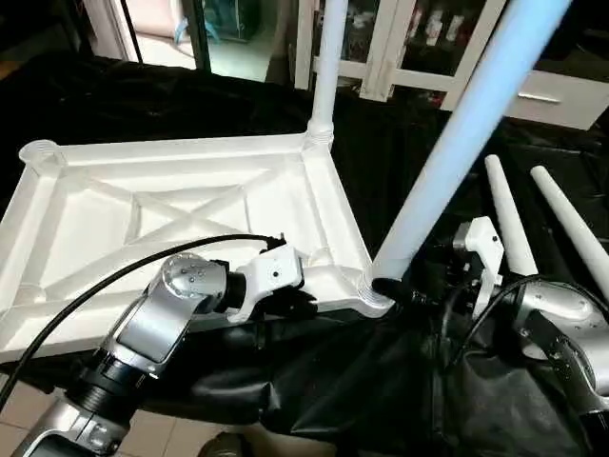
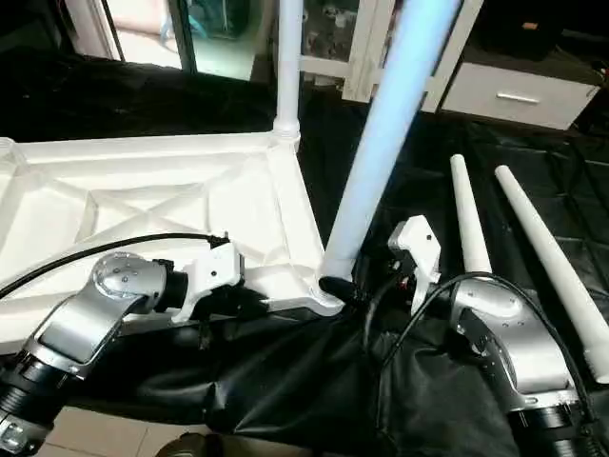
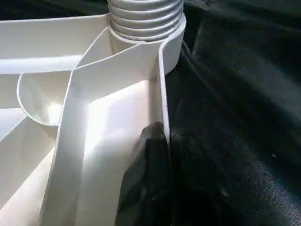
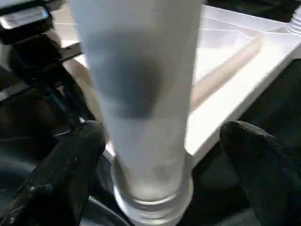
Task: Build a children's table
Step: Insert table leg to table base
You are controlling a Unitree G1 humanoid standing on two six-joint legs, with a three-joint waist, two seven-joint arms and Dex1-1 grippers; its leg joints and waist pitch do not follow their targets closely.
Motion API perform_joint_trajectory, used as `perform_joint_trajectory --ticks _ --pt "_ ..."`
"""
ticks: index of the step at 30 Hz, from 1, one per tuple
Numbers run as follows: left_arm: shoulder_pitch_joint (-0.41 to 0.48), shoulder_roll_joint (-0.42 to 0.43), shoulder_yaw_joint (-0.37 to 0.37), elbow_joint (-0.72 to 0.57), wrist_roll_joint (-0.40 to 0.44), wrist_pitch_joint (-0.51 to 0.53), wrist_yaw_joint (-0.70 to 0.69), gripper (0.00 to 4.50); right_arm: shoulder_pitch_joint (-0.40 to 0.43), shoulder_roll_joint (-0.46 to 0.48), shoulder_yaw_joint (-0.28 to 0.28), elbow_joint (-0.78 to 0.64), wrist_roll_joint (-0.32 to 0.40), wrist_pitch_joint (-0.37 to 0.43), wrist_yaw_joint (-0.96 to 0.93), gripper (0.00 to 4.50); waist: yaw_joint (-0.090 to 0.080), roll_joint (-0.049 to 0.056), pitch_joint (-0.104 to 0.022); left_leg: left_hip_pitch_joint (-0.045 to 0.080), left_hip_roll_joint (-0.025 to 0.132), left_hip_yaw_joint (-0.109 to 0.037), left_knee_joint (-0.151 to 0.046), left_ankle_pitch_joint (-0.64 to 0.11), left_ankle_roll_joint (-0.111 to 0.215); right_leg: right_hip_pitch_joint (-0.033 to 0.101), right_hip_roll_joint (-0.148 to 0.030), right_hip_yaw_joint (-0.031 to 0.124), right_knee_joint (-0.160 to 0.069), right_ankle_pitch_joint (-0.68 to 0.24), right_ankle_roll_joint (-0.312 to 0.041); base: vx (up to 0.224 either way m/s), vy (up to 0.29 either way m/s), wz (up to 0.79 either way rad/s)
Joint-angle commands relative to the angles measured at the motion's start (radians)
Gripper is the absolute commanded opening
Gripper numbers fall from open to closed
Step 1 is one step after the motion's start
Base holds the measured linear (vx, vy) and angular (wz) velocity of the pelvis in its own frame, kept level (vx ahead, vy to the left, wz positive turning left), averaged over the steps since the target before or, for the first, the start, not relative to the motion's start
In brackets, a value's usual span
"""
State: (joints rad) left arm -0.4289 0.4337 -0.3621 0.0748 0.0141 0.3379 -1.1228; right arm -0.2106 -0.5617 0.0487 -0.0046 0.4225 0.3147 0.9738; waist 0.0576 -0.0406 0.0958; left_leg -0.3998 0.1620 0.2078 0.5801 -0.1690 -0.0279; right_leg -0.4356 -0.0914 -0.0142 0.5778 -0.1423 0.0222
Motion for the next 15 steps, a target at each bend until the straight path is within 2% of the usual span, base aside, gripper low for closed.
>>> perform_joint_trajectory --ticks 1,4,6,8,12,15 --pt "0.014 -0.019 -0.009 -0.010 -0.051 -0.028 -0.021 0.00 -0.020 -0.021 -0.003 -0.002 0.011 -0.007 0.032 4.24 0.002 -0.019 -0.067 0.028 0.065 -0.027 -0.069 -0.236 0.080 0.042 -0.048 0.024 -0.061 -0.326 -0.197 0.000 0.000 0.00" --pt "0.012 -0.019 -0.009 -0.007 -0.049 -0.029 -0.021 0.00 -0.022 -0.024 -0.002 0.001 0.010 -0.007 0.043 4.24 0.002 -0.018 -0.069 0.028 0.064 -0.026 -0.066 -0.217 0.088 0.042 -0.047 0.024 -0.057 -0.296 -0.205 0.000 0.000 0.00" --pt "0.011 -0.018 -0.010 -0.005 -0.048 -0.031 -0.020 0.00 -0.025 -0.023 0.000 0.005 0.008 -0.008 0.055 3.92 0.004 -0.019 -0.072 0.028 0.063 -0.025 -0.062 -0.192 0.099 0.044 -0.047 0.023 -0.053 -0.263 -0.215 0.000 0.000 0.00" --pt "0.010 -0.018 -0.011 -0.004 -0.047 -0.030 -0.019 0.00 -0.030 -0.021 0.009 0.016 0.007 -0.011 0.069 3.92 0.004 -0.019 -0.073 0.028 0.063 -0.024 -0.060 -0.178 0.108 0.045 -0.046 0.023 -0.050 -0.240 -0.226 0.000 0.000 0.00" --pt "0.009 -0.017 -0.011 -0.002 -0.044 -0.030 -0.018 0.00 -0.037 -0.017 0.019 0.034 -0.002 -0.017 0.087 3.44 0.004 -0.020 -0.072 0.028 0.063 -0.025 -0.059 -0.186 0.110 0.045 -0.047 0.022 -0.051 -0.263 -0.227 0.000 0.000 0.00" --pt "0.009 -0.017 -0.010 0.000 -0.043 -0.030 -0.018 0.00 -0.036 -0.021 0.026 0.037 -0.004 -0.010 0.100 3.33 0.004 -0.022 -0.072 0.027 0.063 -0.025 -0.059 -0.184 0.109 0.046 -0.047 0.022 -0.050 -0.262 -0.226 0.000 0.000 0.00"
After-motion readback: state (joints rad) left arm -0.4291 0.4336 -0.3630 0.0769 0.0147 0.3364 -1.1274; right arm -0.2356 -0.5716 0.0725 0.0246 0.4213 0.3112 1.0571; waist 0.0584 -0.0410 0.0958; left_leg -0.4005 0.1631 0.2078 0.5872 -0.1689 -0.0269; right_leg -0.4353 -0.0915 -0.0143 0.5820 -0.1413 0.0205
